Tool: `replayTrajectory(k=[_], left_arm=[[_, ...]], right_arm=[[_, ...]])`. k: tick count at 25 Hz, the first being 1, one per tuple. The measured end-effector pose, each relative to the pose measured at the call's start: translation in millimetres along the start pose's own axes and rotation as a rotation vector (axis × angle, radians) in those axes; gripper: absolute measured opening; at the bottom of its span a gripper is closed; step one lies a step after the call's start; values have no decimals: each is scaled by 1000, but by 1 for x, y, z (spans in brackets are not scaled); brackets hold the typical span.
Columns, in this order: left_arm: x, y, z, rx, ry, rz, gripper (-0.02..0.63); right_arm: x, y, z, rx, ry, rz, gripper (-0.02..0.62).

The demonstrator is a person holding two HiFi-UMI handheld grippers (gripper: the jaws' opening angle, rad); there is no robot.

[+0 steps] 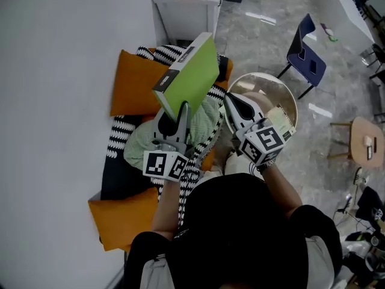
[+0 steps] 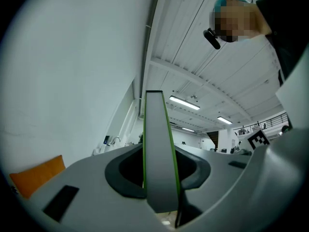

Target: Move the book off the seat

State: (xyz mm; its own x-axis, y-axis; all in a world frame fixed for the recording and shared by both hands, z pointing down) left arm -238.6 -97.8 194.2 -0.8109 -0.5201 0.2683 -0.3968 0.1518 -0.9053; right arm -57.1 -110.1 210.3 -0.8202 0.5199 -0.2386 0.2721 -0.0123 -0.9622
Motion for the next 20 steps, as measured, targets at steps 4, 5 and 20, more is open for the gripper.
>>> replayTrajectory(k=[4,5,20], left_arm=[[-25,-7,8,18,-44,-15,133],[-31,-7,9,18,-54,-17,133],[-143,-24,-10,19,-63,7,133]], right_arm=[[-12,13,-21,-25,-36,-12,14],[-15,16,-25,-33,-42,-13,12],[-51,50,-132,-94,-38,-17,13]])
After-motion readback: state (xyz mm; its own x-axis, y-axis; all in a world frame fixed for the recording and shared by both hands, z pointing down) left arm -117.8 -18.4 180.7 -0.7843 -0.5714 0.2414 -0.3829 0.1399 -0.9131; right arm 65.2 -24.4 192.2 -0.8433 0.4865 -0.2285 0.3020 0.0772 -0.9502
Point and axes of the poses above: the fingertips, and each gripper's own axes: z forward along the fingers, x to its left, y out of its top, the point moved 5 cm from there along -z, backward along the fingers, and after that the axes turned 11 degrees about -x, right-handed, at the moved point
